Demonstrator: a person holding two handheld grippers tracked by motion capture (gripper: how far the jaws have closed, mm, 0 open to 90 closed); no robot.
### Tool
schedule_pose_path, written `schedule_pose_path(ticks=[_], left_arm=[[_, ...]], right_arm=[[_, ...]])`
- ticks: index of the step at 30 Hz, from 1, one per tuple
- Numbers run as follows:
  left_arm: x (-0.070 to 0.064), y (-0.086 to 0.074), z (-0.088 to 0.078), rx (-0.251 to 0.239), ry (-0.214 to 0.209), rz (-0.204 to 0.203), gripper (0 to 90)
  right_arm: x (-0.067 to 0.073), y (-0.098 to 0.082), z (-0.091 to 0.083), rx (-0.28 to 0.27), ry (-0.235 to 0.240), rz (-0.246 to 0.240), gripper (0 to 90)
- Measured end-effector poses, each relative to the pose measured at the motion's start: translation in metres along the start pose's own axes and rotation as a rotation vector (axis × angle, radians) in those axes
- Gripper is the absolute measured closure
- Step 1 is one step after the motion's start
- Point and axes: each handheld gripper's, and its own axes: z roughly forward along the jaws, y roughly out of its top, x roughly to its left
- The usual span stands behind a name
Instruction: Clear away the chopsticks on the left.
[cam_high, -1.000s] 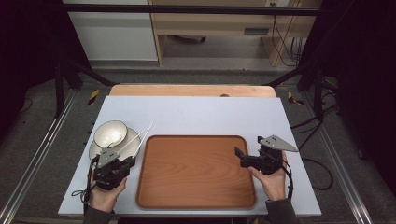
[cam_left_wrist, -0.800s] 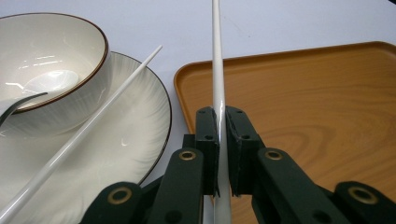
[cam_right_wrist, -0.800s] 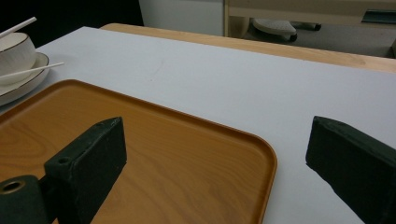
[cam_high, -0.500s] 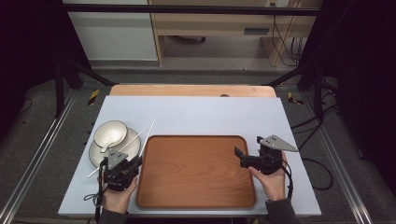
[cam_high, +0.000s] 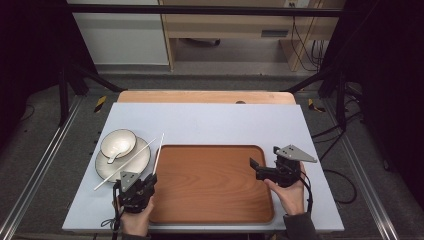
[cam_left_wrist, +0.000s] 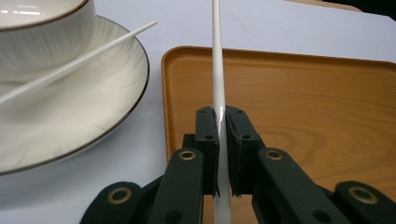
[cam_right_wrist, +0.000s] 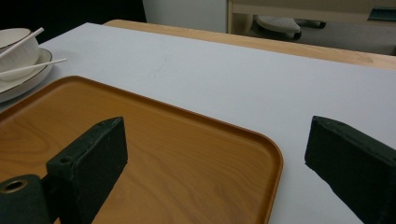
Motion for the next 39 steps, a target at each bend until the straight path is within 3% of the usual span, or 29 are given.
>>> schedule_pose_path(ticks=[4,16,25,30,39], left_arm=[[0.000,-0.008,0.005,0.005,0.005,-0.023,83.7],[-0.008,-0.024,0.018,0.041,0.027,-0.029,83.7],[-0.008,-0.026,0.024,0.085,0.045,-0.023,83.3],[-0.008,-0.026,0.024,0.096,0.065,-0.016,82.4],[-0.007,-0.025,0.024,0.099,0.060,-0.014,81.6]], right_arm=[[0.000,0.000,0.001,0.005,0.001,-0.008,6.0],[0.000,-0.001,0.002,0.009,0.000,-0.012,6.3],[0.001,-0.001,0.002,0.013,0.004,-0.011,6.4],[0.000,-0.001,0.002,0.014,0.003,-0.012,6.5],[0.001,-0.001,0.002,0.013,0.005,-0.010,6.5]])
